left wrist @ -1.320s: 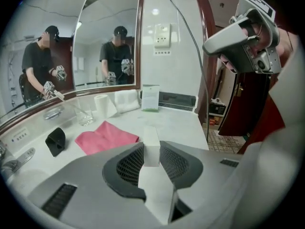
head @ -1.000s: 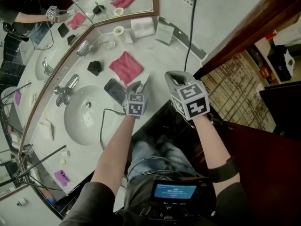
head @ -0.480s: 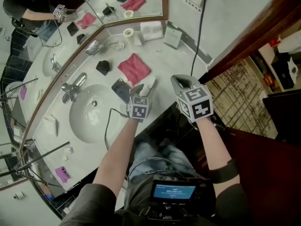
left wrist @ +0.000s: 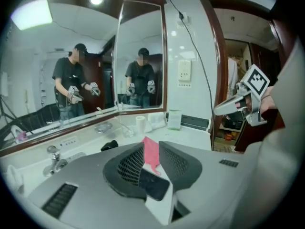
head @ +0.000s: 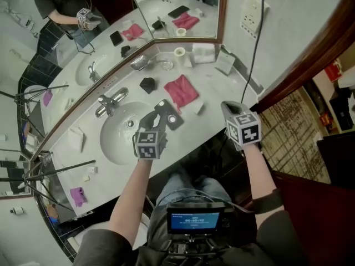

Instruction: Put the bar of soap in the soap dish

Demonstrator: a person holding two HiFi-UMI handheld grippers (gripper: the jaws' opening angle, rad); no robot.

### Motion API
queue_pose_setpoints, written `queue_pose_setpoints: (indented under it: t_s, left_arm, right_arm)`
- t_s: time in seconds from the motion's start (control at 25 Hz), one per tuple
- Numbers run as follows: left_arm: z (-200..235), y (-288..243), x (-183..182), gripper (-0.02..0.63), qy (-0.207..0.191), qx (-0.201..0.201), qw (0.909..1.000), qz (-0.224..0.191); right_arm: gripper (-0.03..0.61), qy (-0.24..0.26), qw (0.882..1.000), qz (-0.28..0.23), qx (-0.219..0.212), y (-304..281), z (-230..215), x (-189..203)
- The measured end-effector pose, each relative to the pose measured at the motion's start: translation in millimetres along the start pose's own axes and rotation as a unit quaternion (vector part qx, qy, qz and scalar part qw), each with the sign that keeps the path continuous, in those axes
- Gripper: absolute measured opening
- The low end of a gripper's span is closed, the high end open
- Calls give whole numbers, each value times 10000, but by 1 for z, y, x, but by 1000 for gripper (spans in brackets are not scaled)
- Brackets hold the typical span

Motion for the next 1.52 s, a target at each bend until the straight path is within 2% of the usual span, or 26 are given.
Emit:
queue_pose_setpoints:
  t_s: [0.12,0.24,0.4,0.6,0.8,1.04,1.36,1.52]
  left_arm:
    - [30,42,-2,40,-2,-442,9990,-77]
    - [59,80,5,1,195,-838,9963,-88]
    - [91,124,26,0,544,-1339,9895,-3]
    - [109,166,45,0,748,-1784,9811,55]
    - [109,193,56,0,938,-1891,9774,123]
    - [110,204,59,0,832,-2013,9759,147]
    - [112,207,63,0,908,-2101,9733,139]
    - [114,207,63,0,913,-2100,9733,136]
  right_arm:
    - [20,13,10000,19,11,3,-3,3]
    - [20,-38,10000,13,60,6,-8,5]
    - [20,-113,9998,-25,155,10,-16,4]
    - [20,-237,9993,-45,281,17,-25,5]
    - [20,-275,9991,-24,322,21,-34,9]
    - [20,-264,9991,32,335,22,-37,13]
    - [20,-142,9994,119,282,16,-34,17]
    - [21,68,9994,249,219,6,-29,19]
Point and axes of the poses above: the fingertips, and each gripper's own axes: y backward along the fingers, z to its left, x out of its underside, the point moved 7 cm from there along y, backward along the fingers, and after that the axes turned 14 degrees about -y, right-handed, at the moved point
